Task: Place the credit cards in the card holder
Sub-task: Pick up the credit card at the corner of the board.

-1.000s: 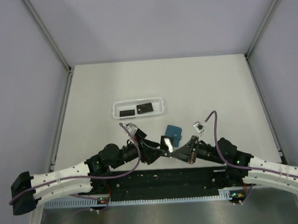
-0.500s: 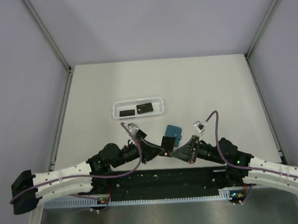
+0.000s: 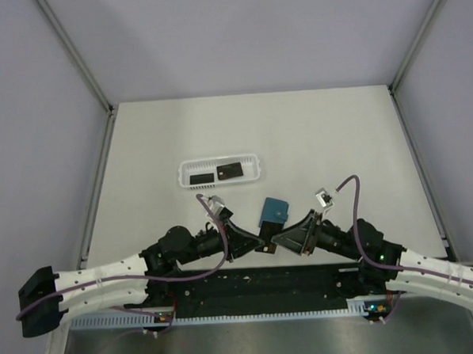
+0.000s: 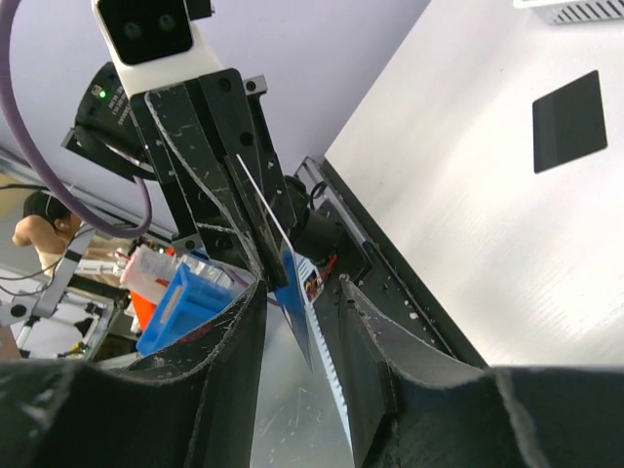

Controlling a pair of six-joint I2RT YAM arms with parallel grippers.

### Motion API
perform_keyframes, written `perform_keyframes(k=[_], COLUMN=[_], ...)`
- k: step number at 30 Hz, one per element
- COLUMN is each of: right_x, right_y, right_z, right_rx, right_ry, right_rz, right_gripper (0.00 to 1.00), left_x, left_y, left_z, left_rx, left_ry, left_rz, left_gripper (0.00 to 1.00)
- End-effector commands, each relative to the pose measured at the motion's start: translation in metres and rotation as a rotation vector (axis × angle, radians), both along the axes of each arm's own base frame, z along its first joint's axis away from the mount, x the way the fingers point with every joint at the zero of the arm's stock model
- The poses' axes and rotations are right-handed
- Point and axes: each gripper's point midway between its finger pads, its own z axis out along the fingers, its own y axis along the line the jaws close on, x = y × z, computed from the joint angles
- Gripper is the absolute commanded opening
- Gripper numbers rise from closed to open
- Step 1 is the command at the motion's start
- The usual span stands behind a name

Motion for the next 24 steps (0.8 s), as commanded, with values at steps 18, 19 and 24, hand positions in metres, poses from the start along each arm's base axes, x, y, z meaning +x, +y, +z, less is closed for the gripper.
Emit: perform_keyframes(k=[18,19,24], right_x=[0.005,0.008,0.031], right_y=[0.006,0.004,-0.011], right_z=[0.018,0.014,-0.012], right_rx=[0.041,0.024,-0.123], right_ry=[-0.061,-0.046,0.037], right_rz=[-0.017,-0.033,-0.187], right_gripper=[0.0,0.0,0.0], left_x=[0.005,0.008,0.029], left_y=[-0.001,0.001,0.009], left_z=[0.009,0.007,-0.003], left_rx=[-0.038,-0.032,0.029], left_ry=[-0.017,-0.017,-0.005], left_rz=[0.026,0.044,0.172], left_gripper=[0.55,0.61,0.75])
